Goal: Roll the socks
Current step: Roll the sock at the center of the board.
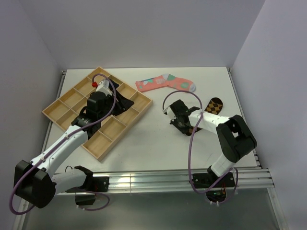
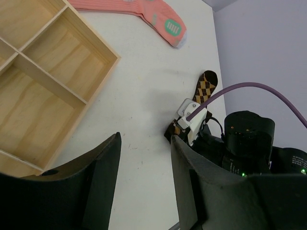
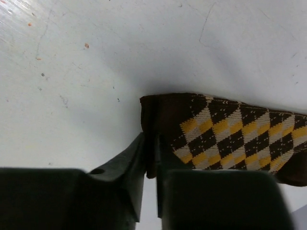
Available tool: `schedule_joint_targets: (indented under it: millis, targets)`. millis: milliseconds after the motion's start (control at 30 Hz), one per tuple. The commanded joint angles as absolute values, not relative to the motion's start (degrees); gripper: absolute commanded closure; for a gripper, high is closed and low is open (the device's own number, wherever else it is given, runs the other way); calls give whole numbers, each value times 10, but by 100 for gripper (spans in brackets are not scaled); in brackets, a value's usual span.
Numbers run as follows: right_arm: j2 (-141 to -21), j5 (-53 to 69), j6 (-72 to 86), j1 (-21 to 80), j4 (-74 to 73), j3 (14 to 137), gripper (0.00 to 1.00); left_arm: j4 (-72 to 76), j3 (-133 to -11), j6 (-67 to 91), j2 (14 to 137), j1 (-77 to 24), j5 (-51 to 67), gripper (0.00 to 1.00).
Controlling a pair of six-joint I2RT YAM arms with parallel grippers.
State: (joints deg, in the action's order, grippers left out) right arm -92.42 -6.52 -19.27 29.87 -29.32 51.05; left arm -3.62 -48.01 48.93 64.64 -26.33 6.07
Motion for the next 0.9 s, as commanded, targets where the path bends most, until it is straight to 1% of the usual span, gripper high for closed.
schedule_joint_targets:
  millis: [0,67,167,267,367,467,533,667,733,867]
  targets:
    - [-935,-70,-187,301,-304,522,87,-7,-483,483,638,-267,69,49]
    - [-936,-50,-188,301,-307,524,95,-6,-476,484,635,-268,69,49]
    - [-915,-3,-198,303,-309,525,98,13,-457,491,623,-269,62,49]
    - [-887,57,-210,310,-311,524,99,30,-430,510,603,-271,45,50]
    - [-845,86,-221,333,-308,512,99,35,-403,537,574,-272,3,51]
    - [-806,101,-226,375,-299,501,99,55,-377,548,547,-272,3,52]
    - [-799,135,-223,399,-301,502,99,69,-368,548,537,-275,3,53]
    - [-827,185,-224,415,-322,519,100,108,-326,544,531,-285,-18,56]
    - [-850,219,-233,417,-341,529,100,147,-307,537,523,-297,-19,59]
    - [-919,285,-236,416,-401,557,100,194,-261,519,514,-327,-23,64]
